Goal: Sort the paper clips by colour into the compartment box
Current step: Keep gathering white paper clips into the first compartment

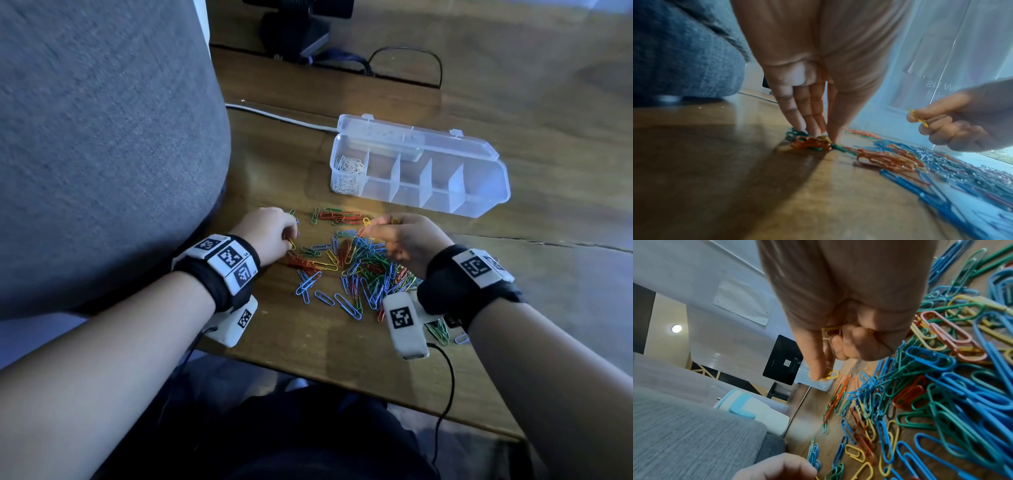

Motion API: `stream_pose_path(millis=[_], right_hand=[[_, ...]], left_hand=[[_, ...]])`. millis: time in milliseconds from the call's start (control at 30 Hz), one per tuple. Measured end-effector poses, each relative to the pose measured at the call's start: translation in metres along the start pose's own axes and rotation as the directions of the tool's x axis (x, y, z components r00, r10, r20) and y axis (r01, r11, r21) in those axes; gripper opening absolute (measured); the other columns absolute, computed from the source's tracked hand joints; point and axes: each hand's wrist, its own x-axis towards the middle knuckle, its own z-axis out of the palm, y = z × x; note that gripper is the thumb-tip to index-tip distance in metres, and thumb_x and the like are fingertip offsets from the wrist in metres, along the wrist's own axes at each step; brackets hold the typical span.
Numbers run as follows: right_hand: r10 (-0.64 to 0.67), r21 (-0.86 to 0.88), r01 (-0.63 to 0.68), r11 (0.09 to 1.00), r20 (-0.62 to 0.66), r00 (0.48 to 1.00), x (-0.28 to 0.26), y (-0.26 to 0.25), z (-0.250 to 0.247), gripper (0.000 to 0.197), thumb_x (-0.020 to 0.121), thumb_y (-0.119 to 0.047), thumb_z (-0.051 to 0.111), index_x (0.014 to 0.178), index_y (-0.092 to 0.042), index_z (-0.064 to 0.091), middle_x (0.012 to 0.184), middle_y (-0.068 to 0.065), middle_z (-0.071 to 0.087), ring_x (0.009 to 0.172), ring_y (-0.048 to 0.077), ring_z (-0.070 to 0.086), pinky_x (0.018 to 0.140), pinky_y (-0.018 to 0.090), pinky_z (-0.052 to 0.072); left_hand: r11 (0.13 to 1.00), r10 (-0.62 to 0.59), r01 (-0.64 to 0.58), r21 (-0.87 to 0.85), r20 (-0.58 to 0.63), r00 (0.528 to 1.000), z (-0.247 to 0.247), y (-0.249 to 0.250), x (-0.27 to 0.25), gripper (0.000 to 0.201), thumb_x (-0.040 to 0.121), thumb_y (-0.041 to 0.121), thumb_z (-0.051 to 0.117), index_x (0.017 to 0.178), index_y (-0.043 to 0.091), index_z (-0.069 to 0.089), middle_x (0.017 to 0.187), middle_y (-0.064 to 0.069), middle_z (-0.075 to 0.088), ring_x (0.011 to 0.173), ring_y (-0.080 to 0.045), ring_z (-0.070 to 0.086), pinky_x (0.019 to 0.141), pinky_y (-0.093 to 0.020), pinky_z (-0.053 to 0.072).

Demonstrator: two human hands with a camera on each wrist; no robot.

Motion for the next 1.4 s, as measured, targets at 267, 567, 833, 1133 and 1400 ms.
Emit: stream_pose_path(millis=[267, 567, 833, 1133, 1400], right_hand=[[-0.025, -0.018, 0.025, 1.0, 0.006, 1.0, -0.002, 0.007, 0.008, 0.011, 0.075, -0.005, 0.074, 0.071, -0.011, 0.065, 0.065, 0.005, 0.045, 0.036, 0.005, 0.027, 0.034, 0.015, 0.023], [0.021, 0.067, -0.028, 0.997, 0.106, 0.994, -0.01, 0.012, 0.023, 0.008, 0.084, -0.006, 0.065, 0.091, -0.004, 0.063, 0.084, 0.013, 0.062, 0.063, 0.013, 0.06, 0.046, 0.017, 0.046], [0.059, 0.315, -0.128, 0.94, 0.217, 0.974, -0.019, 0.019, 0.024, 0.026, 0.086, 0.008, 0.056, 0.111, 0.012, 0.056, 0.088, 0.021, 0.065, 0.07, 0.021, 0.07, 0.063, 0.023, 0.058], [0.128, 0.256, -0.162, 0.953, 0.143, 0.981, -0.019, 0.016, 0.024, 0.002, 0.083, -0.009, 0.057, 0.084, -0.01, 0.056, 0.069, 0.003, 0.05, 0.056, 0.012, 0.05, 0.05, 0.023, 0.049], [-0.32, -0.824, 0.294, 0.485, 0.146, 0.936, -0.013, 0.02, 0.052, 0.013, 0.087, -0.018, 0.054, 0.09, -0.015, 0.067, 0.099, 0.007, 0.066, 0.094, 0.026, 0.059, 0.079, 0.03, 0.046]], left_hand=[[0.999, -0.034, 0.033, -0.022, -0.024, 0.999, 0.001, -0.005, -0.007, 0.012, 0.083, 0.02, 0.067, 0.093, 0.024, 0.071, 0.104, 0.003, 0.066, 0.1, -0.018, 0.059, 0.084, -0.028, 0.046], [0.999, -0.041, 0.039, 0.03, 0.09, 0.995, -0.003, 0.002, -0.007, 0.005, 0.084, 0.018, 0.063, 0.085, 0.022, 0.063, 0.095, 0.005, 0.06, 0.092, -0.017, 0.057, 0.076, -0.029, 0.046], [0.997, -0.01, 0.014, -0.076, 0.045, 0.999, -0.009, 0.0, -0.007, 0.012, 0.074, 0.013, 0.063, 0.067, 0.02, 0.056, 0.076, 0.005, 0.057, 0.075, -0.015, 0.053, 0.06, -0.023, 0.036], [0.336, -0.073, 0.202, -0.92, 0.188, 0.979, -0.002, 0.012, -0.021, 0.029, 0.082, -0.009, 0.042, 0.078, 0.011, 0.062, 0.066, 0.0, 0.049, 0.057, -0.008, 0.044, 0.052, -0.018, 0.043], [0.795, -0.182, 0.157, -0.586, 0.015, 0.983, 0.019, 0.031, -0.011, 0.014, 0.083, 0.009, 0.054, 0.073, 0.017, 0.059, 0.07, -0.003, 0.058, 0.065, -0.02, 0.053, 0.053, -0.023, 0.042]])
